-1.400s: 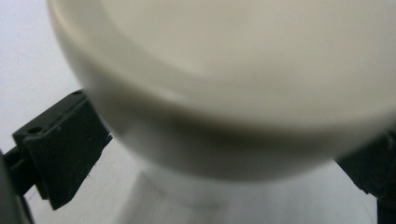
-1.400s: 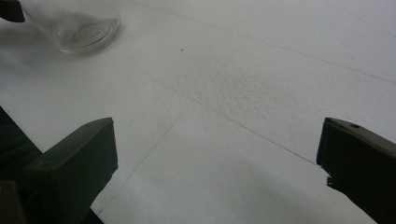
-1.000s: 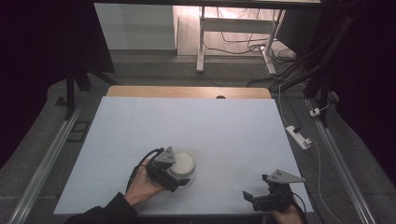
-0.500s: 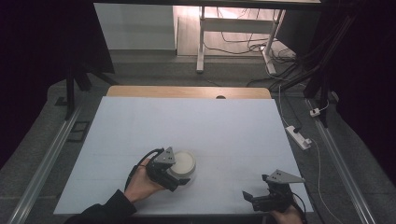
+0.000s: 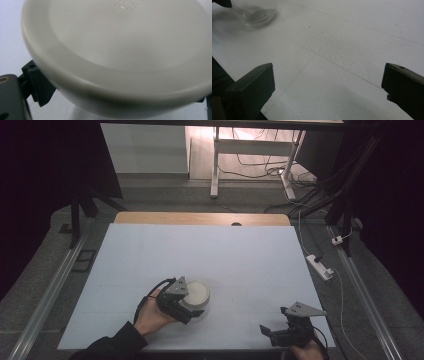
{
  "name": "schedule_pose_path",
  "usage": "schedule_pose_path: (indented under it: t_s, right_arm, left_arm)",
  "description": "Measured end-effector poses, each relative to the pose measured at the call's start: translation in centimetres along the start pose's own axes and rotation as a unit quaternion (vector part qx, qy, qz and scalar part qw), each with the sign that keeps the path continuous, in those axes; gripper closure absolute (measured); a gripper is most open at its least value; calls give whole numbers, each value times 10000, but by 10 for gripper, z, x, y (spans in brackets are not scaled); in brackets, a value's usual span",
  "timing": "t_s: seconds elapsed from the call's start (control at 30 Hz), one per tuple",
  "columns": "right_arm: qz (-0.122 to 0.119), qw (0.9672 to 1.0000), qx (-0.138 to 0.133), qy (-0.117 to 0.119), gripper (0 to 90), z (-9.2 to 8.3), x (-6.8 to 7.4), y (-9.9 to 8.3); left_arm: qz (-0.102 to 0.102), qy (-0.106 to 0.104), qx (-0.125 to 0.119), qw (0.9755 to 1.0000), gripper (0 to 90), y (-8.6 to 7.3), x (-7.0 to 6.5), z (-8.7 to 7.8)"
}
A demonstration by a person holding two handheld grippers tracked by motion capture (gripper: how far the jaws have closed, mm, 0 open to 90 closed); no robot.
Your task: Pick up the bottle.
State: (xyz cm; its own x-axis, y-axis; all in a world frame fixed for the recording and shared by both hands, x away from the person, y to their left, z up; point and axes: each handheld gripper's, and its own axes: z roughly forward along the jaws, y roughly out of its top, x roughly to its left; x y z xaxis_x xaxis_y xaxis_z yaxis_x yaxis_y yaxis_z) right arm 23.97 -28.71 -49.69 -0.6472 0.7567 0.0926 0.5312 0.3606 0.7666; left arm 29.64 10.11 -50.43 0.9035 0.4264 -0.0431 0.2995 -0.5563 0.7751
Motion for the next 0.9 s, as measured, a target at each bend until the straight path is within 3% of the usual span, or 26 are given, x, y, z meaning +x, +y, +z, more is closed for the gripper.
schedule_pose_path:
  t_s: [0.13, 0.9]
  right_arm:
    - [6, 10000, 0, 6, 0, 0, 0, 0]
    - [22, 10000, -7, 4, 0, 0, 0, 0]
  left_arm:
    - [-33, 12, -102, 9999, 76, 4, 2, -6]
    - [46, 22, -164, 9999, 77, 36, 11, -24]
